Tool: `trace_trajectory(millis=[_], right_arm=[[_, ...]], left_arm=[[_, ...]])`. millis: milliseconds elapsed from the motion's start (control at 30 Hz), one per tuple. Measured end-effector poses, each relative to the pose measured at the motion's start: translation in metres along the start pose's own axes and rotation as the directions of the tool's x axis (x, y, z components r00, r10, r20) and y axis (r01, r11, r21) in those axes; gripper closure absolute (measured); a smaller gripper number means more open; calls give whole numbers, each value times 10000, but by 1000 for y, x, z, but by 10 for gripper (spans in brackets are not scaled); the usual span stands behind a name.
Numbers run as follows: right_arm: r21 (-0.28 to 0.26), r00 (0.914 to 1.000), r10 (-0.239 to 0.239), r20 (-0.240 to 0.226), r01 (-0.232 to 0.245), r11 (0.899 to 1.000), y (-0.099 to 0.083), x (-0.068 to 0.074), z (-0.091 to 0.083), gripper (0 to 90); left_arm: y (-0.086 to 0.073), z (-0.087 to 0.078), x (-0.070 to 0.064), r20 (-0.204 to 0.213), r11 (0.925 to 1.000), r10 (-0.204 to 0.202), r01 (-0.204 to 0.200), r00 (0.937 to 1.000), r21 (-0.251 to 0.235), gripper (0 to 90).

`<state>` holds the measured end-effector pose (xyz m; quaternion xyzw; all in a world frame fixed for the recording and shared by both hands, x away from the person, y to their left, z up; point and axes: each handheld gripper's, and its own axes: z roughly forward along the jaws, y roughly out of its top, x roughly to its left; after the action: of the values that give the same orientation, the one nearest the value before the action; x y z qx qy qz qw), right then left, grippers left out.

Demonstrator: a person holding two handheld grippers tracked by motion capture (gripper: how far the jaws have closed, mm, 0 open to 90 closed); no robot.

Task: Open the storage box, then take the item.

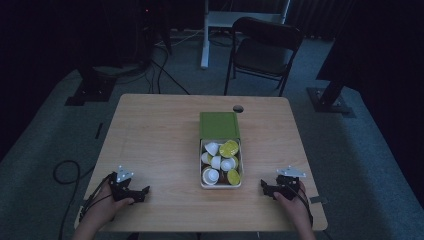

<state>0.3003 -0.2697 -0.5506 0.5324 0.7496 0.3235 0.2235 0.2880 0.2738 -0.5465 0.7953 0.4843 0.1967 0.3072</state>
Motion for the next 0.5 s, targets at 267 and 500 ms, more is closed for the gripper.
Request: trace_trajectory(millis=[267,500], right_arm=[[0,10000,0,-3,0,10000,0,0,0,119],[0,10000,-2,-1,2,10000,0,0,0,119]], left_arm=[[2,1,-4,341,9973,727,-723,9968,-108,0],[8,2,-10,278,9927,1204,-1203,9923,-66,1]])
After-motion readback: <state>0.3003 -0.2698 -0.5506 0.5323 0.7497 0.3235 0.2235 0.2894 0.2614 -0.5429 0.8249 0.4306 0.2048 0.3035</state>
